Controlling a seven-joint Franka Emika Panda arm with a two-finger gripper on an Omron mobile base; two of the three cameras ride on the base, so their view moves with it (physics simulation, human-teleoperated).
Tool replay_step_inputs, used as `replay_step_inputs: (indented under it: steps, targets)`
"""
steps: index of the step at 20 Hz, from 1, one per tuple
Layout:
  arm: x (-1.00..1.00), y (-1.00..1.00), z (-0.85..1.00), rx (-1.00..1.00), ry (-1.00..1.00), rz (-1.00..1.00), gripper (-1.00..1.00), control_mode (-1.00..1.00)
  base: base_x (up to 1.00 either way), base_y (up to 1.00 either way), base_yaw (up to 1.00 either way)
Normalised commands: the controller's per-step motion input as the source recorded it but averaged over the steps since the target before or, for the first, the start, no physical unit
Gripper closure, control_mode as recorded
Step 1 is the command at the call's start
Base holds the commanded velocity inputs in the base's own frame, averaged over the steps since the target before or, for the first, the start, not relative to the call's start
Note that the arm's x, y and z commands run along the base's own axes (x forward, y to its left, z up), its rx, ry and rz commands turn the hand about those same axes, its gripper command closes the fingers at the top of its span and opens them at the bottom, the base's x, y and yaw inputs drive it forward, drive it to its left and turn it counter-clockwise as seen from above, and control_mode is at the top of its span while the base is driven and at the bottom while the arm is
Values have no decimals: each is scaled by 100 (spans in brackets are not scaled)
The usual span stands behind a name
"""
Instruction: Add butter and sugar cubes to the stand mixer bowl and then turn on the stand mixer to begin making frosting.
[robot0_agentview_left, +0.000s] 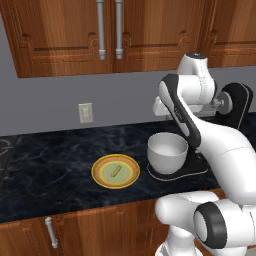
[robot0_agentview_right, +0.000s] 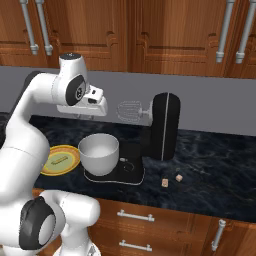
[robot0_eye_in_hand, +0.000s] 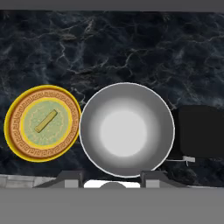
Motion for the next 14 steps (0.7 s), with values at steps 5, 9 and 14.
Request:
replay_step_inputs:
  steps: [5,9,14]
  targets:
    - [0,0,0,0,0,0,-100,-100,0,0,0]
    - [-17,-6,0,0,-1,0,-100,-100,0,0,0]
    - [-45,-48,0,4,-8,0,-100,-100,0,0,0]
